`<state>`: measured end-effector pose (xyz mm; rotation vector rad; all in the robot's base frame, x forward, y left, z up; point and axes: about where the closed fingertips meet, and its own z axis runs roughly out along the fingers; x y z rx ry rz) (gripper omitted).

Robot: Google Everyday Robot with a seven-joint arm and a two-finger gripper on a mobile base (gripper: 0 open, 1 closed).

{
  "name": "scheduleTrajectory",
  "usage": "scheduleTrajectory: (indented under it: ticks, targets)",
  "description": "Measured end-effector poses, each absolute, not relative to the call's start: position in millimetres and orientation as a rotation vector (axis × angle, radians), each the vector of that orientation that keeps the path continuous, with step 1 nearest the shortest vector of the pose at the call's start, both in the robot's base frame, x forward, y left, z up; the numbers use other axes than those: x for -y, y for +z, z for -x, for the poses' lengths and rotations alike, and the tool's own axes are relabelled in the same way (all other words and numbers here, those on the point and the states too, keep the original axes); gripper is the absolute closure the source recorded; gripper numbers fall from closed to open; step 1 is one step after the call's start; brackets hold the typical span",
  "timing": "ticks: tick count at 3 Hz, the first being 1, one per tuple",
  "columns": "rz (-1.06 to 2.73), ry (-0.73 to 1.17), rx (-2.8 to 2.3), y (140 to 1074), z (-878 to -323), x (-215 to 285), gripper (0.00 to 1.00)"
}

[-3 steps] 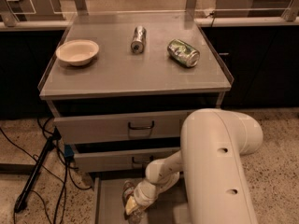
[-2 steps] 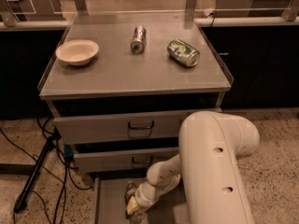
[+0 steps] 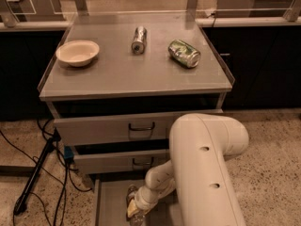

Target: Place water bottle into bottom drawer

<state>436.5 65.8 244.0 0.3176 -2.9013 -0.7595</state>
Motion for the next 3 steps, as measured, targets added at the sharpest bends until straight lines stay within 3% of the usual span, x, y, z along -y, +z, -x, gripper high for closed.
scheduleTrajectory:
  ticks: [3]
  targets:
    - [-0.186, -0.738, 2.912, 202.4, -441.3, -68.4, 1.00]
